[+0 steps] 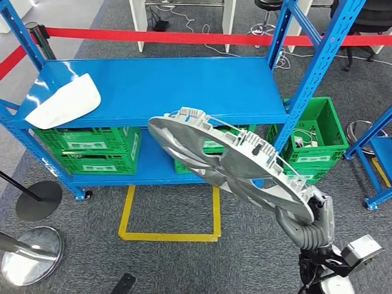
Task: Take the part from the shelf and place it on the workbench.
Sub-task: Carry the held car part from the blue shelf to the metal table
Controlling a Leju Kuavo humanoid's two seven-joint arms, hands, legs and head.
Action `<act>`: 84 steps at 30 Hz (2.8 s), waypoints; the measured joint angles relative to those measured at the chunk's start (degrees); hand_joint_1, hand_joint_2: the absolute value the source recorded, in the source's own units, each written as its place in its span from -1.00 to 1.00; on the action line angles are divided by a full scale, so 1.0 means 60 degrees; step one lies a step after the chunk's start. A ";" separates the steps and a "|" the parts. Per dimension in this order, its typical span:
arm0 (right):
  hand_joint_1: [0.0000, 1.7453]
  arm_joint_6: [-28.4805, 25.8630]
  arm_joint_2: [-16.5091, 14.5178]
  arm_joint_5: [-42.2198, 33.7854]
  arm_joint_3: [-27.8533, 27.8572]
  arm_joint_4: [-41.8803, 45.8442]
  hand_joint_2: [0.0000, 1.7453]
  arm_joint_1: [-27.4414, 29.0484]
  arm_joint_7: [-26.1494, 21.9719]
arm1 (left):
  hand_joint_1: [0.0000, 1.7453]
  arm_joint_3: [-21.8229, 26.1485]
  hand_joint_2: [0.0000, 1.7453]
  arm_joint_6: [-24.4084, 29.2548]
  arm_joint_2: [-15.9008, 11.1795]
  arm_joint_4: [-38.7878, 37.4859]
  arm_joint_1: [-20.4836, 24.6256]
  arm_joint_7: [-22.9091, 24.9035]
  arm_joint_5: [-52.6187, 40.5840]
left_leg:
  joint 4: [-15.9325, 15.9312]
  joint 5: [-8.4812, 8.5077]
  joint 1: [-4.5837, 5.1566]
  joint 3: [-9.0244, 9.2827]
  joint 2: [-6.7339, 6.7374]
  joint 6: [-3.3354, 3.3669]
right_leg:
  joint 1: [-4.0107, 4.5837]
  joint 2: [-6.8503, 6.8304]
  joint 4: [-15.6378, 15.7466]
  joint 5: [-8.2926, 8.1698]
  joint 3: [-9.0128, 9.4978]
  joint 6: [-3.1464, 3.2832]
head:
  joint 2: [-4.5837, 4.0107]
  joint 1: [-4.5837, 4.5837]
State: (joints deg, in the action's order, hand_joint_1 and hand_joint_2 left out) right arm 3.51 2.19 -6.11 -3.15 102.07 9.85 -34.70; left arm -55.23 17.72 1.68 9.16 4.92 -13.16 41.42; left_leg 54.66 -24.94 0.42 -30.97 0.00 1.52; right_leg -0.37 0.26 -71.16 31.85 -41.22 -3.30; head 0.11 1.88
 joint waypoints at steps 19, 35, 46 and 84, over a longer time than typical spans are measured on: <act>1.00 0.0012 -0.0005 0.0026 0.0011 0.0013 1.00 -0.0086 0.0024 | -1.00 -0.0004 1.00 -0.0025 -0.0003 -0.0007 0.0002 0.0000 0.0011 | 0.2409 -0.0706 -0.0072 -0.0890 -0.0017 -0.0594 | 0.0003 -0.0017 0.2386 -0.1309 0.1194 0.0470 | 0.0000 -0.0053; 1.00 -0.0372 -0.0065 0.0726 0.0000 0.0049 1.00 -0.0077 -0.0083 | -1.00 -0.0054 1.00 -0.0029 -0.0045 -0.0011 -0.0015 -0.0044 -0.0056 | -0.0013 -0.0115 -0.0005 0.0169 -0.0256 -0.0080 | 0.0000 0.0156 0.0968 -0.0675 0.0892 0.0078 | 0.0000 0.0006; 1.00 -0.0508 -0.0110 0.0795 0.0004 0.0159 1.00 -0.0058 -0.0096 | -1.00 -0.0078 1.00 -0.0017 -0.0040 -0.0011 -0.0007 -0.0044 -0.0073 | 0.2466 -0.1160 -0.0096 -0.1340 -0.0142 -0.0659 | -0.0038 -0.0166 0.2420 -0.1027 0.1590 0.0464 | 0.0000 -0.0121; 1.00 -0.0653 -0.0171 0.0885 0.0000 0.0243 1.00 -0.0015 -0.0097 | -1.00 -0.0214 1.00 0.0655 -0.0056 -0.0018 0.0074 0.0026 0.0286 | 0.0388 0.0198 0.0059 -0.0514 0.0670 -0.0422 | 0.0060 -0.0940 0.2123 -0.0806 0.1512 0.0342 | 0.0000 -0.0198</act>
State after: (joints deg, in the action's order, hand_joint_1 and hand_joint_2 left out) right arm -0.40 1.16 -0.80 -3.15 103.53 9.76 -35.29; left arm -56.52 21.65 1.34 9.05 5.36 -13.00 43.13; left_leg 56.99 -23.75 0.77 -34.05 4.02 -1.02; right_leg -0.01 -5.38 -58.42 27.01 -32.15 -1.25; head 0.11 0.69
